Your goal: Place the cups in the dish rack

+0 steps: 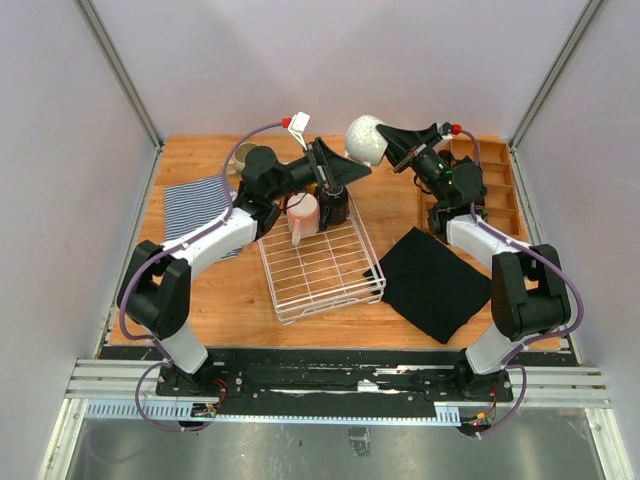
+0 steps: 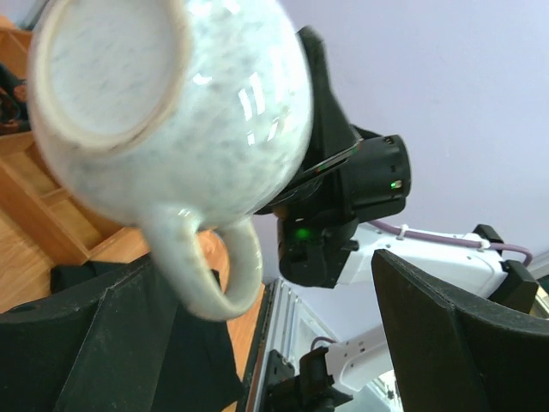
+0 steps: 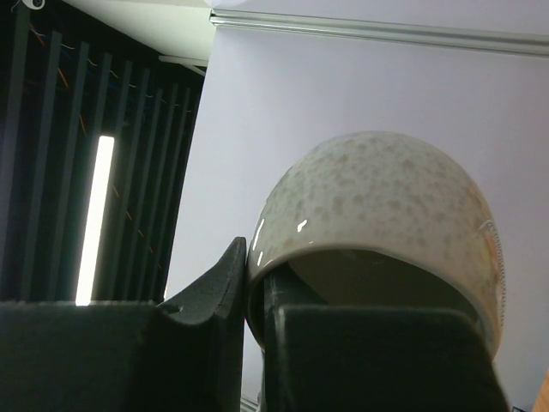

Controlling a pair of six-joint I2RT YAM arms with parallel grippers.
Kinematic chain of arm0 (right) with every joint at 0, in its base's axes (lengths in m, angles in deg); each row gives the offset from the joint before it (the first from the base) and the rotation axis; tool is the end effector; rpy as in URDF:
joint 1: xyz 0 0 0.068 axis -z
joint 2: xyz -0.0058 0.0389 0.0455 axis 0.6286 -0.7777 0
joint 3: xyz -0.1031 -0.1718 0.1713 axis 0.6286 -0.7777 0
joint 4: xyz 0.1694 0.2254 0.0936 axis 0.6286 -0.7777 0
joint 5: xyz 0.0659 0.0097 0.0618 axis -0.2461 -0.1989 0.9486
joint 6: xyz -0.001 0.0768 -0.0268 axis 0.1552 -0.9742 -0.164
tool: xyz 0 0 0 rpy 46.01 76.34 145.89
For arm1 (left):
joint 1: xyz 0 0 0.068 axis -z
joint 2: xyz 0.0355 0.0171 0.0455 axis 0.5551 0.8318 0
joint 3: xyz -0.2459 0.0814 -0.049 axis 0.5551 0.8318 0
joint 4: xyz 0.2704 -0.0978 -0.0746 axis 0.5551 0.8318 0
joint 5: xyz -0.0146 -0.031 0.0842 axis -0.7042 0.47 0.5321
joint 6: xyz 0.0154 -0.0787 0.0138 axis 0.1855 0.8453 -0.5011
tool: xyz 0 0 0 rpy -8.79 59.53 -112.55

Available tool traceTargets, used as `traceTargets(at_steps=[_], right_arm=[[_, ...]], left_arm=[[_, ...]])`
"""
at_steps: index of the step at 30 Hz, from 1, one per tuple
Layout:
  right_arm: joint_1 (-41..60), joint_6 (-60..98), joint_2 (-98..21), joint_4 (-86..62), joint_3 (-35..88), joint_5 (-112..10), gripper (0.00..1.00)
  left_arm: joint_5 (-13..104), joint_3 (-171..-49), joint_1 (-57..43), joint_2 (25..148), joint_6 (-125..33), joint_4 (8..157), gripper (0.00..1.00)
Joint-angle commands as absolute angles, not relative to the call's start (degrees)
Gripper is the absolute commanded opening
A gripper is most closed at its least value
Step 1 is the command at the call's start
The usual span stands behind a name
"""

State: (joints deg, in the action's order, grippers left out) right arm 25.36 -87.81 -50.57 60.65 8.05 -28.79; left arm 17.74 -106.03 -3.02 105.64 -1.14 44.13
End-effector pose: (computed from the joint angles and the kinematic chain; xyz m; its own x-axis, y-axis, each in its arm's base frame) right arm 0.3863 0.1297 0.3324 -0.7762 0.6286 0.0493 -0.2925 -0.4282 0.8550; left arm 0.3632 -0.2639 0.3265 -0.6320 -0.4056 -0.6603 0.6781 0.1229 -0.7246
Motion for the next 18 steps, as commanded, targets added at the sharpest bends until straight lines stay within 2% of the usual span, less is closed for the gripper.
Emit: traceTargets(at_steps=[1, 8, 13, 18], right_arm=[[23.9, -87.7, -50.1, 69.0, 11.6, -29.1, 0.01], [23.8, -86.8, -51.9, 70.1, 11.5, -26.6, 0.01], [23.2, -86.0, -52.8, 69.6, 12.9, -23.2, 0.01], [23.0, -85.9, -54.0, 68.9, 13.6, -20.0, 0.01]], left_arm=[[15.5, -109.6, -3.1, 106.4, 3.0, 39.8, 0.92], [9.9, -112.2, -3.2, 107.8, 7.3, 42.0, 0.82], [8.0, -113.2, -3.2, 108.3, 7.3, 46.2, 0.82], [6.9, -113.3, -3.3, 108.3, 8.4, 46.4, 0.76]])
